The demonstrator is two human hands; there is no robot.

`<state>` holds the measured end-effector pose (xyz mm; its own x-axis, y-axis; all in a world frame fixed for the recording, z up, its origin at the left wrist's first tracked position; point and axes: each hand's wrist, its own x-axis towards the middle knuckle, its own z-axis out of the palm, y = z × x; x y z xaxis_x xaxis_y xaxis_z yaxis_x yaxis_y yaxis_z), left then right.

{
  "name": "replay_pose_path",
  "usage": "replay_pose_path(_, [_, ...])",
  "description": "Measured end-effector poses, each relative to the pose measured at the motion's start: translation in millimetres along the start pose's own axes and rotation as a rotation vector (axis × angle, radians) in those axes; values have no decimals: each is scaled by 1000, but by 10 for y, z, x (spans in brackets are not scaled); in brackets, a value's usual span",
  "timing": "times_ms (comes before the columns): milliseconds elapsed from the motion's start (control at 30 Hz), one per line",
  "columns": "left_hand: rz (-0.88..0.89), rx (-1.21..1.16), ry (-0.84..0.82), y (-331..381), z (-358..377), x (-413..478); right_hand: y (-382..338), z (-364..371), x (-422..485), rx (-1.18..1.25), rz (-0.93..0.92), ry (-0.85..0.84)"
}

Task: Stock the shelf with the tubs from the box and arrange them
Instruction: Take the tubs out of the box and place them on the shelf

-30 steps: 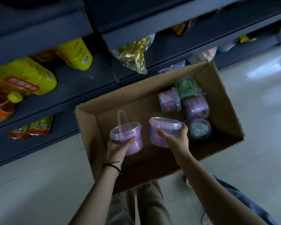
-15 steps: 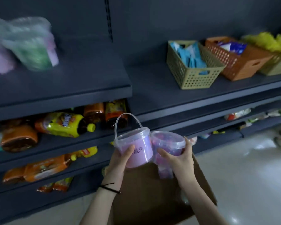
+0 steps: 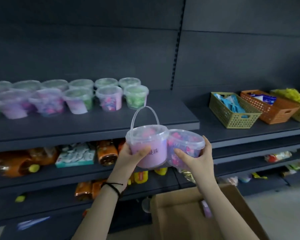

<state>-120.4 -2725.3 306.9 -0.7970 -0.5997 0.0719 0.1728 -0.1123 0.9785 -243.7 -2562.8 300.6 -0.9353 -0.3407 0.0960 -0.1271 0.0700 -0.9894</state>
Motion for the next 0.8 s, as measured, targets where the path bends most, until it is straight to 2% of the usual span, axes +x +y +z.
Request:
replay_pose_path(200, [47, -4, 143, 488, -1050, -262, -377, 1017, -357, 52, -82, -82])
replay_pose_path(467, [127, 35, 299, 998, -2103, -499, -777, 2192, -584, 112, -145, -252])
replay_pose_path(800, [213, 110, 655, 1108, -3172, -130, -848, 3518, -386, 127, -180, -418])
